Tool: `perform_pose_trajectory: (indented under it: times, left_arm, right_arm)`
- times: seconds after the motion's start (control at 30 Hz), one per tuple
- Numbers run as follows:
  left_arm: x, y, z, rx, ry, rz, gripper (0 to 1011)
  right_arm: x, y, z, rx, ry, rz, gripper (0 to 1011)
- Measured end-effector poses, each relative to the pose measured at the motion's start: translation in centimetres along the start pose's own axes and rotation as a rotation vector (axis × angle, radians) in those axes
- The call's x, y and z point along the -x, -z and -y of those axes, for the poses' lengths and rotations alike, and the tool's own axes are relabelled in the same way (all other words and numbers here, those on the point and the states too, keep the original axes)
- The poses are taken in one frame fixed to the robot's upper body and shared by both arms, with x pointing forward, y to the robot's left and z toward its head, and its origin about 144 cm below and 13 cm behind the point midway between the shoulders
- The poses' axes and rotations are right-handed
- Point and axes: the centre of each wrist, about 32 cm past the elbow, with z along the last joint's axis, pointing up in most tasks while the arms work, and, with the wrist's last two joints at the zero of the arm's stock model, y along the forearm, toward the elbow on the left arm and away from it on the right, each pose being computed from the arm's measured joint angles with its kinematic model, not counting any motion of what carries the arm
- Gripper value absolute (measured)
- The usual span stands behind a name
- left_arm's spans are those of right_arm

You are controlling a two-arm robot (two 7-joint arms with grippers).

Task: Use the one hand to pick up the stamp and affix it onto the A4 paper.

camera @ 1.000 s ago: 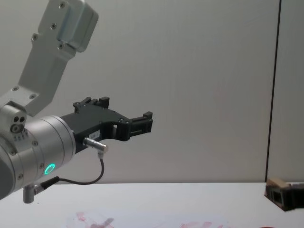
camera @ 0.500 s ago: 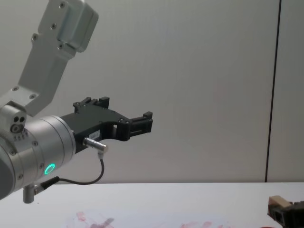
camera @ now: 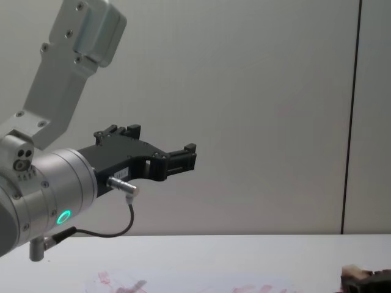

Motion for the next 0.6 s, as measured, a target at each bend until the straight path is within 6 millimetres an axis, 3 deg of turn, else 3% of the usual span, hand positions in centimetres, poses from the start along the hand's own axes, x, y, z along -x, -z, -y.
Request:
perform_pose_trajectory:
  times: [0.6]
  left_arm:
    - [0.00,0.00,0.00,0.000,0.000,0.000,1001]
  right_arm:
    - [0.05,0.24,-0.29,0.011,-0.001,0.009,812]
